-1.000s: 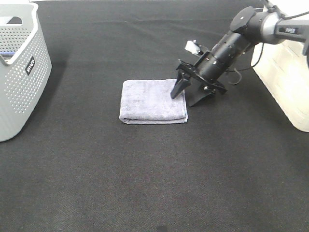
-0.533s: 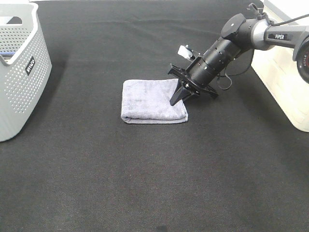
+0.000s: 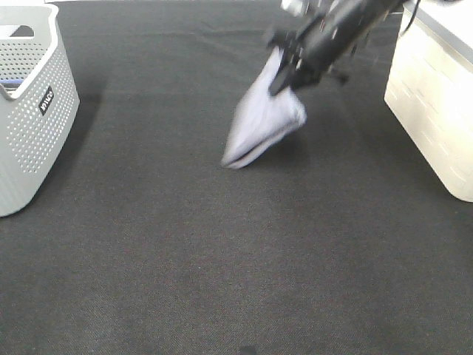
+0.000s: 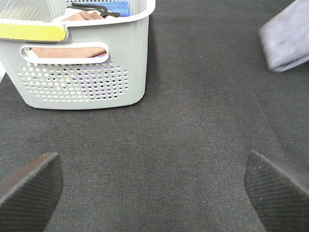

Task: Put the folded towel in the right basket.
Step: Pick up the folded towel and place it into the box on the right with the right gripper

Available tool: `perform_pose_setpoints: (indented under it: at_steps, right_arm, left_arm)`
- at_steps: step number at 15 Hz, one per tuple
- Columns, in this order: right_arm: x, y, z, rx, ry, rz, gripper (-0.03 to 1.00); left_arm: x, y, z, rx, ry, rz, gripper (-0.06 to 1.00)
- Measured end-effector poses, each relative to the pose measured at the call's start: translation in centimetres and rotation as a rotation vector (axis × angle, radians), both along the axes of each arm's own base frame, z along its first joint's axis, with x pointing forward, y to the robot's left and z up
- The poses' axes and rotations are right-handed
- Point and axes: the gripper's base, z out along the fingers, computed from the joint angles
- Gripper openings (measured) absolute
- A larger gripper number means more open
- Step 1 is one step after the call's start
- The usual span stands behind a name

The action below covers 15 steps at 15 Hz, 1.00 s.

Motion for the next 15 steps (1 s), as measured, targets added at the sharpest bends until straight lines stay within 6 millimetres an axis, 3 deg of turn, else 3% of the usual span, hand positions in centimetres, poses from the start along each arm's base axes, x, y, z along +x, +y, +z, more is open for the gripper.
perform_pose_setpoints:
  at_steps: [5, 7, 10, 12, 15]
  right_arm:
    - [-3.5, -2.4, 11.5, -0.153, -0.278, 0.006, 0.06]
    - [-5.1, -3.6, 14.6, -0.229, -0.346, -0.010, 0.06]
    - [-6.8, -6.3, 17.9, -0.298, -0.403, -0.087, 0.06]
    - [-7.1, -9.9, 19.1, -0.316, -0.405, -0.180, 0.06]
    - [-6.9, -16.3, 19.3, -0.355, -0.377, -0.328, 0.06]
  left_arm:
    - [0.0, 0.0, 0.0, 0.000, 0.000, 0.000, 0.97]
    - [0.0, 0.0, 0.0, 0.000, 0.000, 0.000, 0.97]
    - [0.0, 0.0, 0.0, 0.000, 0.000, 0.000, 0.97]
    - [0.0, 0.0, 0.0, 0.000, 0.000, 0.000, 0.97]
    - [0.0, 0.0, 0.0, 0.000, 0.000, 0.000, 0.97]
